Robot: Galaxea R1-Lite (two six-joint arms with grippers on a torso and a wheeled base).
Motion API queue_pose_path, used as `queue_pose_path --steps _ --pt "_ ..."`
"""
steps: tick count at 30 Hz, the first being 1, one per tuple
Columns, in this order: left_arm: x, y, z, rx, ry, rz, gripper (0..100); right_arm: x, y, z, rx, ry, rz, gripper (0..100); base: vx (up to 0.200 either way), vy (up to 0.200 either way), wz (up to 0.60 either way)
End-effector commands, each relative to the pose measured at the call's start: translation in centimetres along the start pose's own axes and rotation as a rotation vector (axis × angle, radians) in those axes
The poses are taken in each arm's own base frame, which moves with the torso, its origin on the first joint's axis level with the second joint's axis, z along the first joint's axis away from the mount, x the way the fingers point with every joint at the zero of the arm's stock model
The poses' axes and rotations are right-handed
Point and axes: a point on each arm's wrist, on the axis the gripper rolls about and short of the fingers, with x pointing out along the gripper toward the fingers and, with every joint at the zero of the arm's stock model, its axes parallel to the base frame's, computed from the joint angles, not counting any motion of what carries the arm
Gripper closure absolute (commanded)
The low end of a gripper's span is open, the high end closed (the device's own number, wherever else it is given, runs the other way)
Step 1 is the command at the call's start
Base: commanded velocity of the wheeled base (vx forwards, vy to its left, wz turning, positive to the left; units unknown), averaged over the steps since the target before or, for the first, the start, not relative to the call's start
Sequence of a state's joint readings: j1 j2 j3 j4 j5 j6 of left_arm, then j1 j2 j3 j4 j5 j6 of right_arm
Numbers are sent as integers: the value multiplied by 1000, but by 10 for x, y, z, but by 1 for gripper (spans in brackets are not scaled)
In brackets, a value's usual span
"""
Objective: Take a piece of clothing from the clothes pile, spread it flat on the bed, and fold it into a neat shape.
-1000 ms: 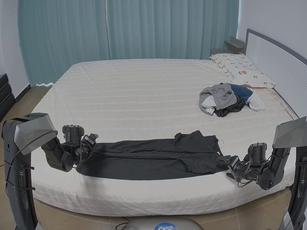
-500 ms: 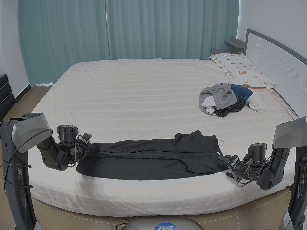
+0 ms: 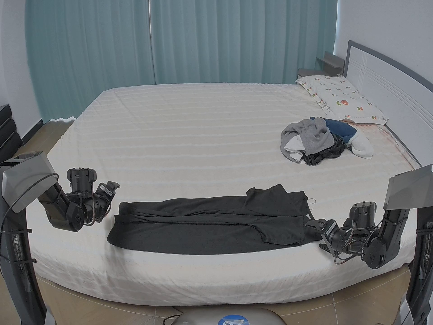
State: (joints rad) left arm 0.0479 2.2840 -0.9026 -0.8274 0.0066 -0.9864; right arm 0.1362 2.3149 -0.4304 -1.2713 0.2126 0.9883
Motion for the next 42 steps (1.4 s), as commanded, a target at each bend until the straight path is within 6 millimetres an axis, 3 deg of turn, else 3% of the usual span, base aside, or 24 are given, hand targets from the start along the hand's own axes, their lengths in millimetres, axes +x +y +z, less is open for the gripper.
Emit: queue_pose_path --steps 1,7,14,29,30,42 --pt "3 -16 8 66 22 -25 0 0 0 0 -1 1 0 0 0 0 0" --pt "8 -30 -9 142 120 -44 0 0 0 0 -1 0 -1 0 0 0 0" --pt "22 -26 -42 253 198 -37 0 0 0 0 -1 0 -1 0 0 0 0" --pt "29 -9 -49 339 168 50 0 0 -1 0 0 1 -2 0 0 0 0" --pt "30 -8 -47 336 164 50 100 0 -1 0 0 1 -2 0 0 0 0" --pt "28 -2 -39 327 108 107 100 0 -1 0 0 1 -2 0 0 0 0"
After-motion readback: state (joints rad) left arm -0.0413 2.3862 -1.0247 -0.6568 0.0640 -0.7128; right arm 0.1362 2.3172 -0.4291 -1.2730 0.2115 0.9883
